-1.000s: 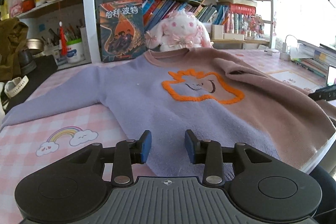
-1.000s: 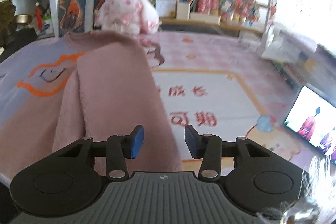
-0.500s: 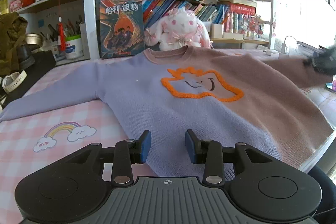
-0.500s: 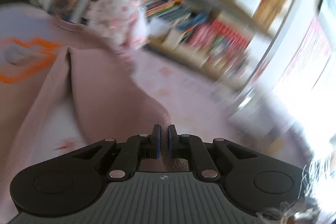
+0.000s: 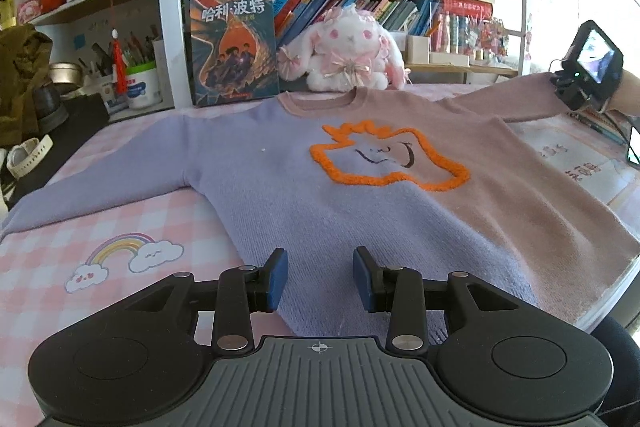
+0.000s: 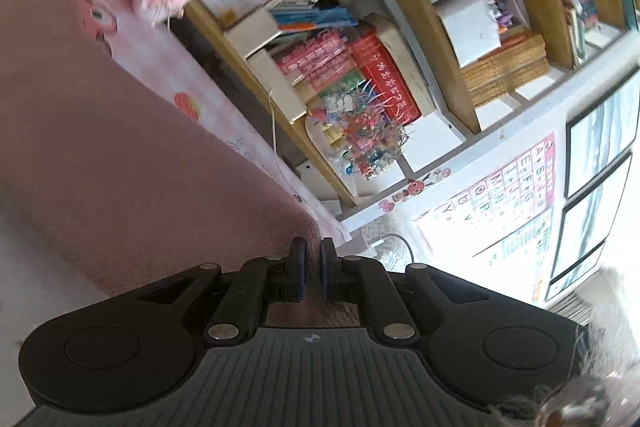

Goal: Fold clothes
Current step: 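Grasp the folded pink sleeve with the right gripper and spread it outward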

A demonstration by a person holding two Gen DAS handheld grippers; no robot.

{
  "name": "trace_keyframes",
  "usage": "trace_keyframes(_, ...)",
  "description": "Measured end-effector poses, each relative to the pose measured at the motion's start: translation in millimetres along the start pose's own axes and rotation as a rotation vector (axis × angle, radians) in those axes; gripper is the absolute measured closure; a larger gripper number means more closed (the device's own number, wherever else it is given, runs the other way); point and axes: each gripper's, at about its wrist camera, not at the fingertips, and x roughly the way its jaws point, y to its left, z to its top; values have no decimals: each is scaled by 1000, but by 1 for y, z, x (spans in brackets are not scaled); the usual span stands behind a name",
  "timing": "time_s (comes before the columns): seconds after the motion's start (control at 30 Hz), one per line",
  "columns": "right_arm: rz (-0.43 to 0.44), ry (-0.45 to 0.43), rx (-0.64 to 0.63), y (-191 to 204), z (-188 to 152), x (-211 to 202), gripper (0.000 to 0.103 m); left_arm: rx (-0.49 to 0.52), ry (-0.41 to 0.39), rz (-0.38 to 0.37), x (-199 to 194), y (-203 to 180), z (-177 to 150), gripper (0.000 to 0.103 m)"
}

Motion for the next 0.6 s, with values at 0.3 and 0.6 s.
trace_keyframes(0.3,160,-42,176,-9,-1,-24,57,-11,-4,3,-3,-1,1,65)
trace_keyframes(0.6,709,-134,704,-33,-52,-133,51,-94,-20,-23,-9,8,-5,61)
